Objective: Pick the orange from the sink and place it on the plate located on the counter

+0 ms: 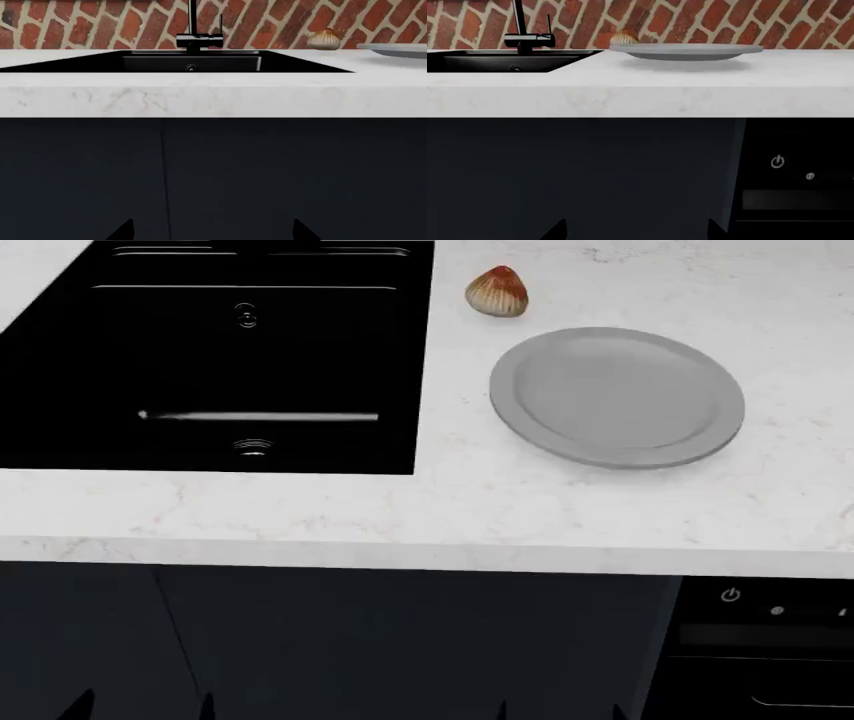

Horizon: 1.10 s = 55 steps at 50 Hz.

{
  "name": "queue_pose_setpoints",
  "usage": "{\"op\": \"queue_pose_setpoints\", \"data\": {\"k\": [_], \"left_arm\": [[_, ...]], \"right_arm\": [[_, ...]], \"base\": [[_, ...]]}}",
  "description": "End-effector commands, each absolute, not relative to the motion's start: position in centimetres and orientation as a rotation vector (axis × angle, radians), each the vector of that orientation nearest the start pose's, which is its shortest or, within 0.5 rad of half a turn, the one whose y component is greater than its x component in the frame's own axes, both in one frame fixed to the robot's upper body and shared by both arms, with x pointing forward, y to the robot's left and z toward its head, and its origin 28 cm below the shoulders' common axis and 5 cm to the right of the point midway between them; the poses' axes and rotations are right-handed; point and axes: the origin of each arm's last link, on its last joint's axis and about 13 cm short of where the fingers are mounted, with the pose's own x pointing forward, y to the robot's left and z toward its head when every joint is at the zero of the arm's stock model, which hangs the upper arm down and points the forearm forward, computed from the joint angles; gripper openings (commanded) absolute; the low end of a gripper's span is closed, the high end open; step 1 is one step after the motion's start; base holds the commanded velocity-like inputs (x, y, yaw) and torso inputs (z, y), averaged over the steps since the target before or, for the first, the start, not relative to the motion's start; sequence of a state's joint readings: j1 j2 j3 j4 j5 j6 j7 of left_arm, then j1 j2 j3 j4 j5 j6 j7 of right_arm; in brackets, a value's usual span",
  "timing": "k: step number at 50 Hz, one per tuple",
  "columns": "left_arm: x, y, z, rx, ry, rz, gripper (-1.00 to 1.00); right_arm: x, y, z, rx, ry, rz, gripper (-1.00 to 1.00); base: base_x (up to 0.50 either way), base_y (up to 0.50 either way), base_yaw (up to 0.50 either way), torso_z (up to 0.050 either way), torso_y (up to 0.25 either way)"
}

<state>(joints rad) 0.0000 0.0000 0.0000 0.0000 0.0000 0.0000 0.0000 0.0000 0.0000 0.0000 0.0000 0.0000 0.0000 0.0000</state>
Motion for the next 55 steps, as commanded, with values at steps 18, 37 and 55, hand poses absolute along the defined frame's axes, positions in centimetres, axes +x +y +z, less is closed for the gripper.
{"op": "queue_pose_setpoints", "data": {"k": [18,37,55], "left_arm": [[20.8,20.6,11.8,0.088,-0.137,0.008,1.00],[22.6,20.3,19.4,0.195,-0.237,-0.031,1.00],[24.6,21.6,26.1,0.208,-0.258,-0.069,1.00]], "right_arm": [[22.1,-10.5,10.1,-0.017,0.052,0.188,1.00],[24.1,-11.5,19.6,-0.108,-0.070,0.176,1.00],[27.6,-13.2,25.9,-0.125,-0.087,0.101,1.00]], "base": [[0.00,0.00,0.00,0.000,0.000],[0.00,0.00,0.00,0.000,0.000],[0.00,0.00,0.00,0.000,0.000]]}}
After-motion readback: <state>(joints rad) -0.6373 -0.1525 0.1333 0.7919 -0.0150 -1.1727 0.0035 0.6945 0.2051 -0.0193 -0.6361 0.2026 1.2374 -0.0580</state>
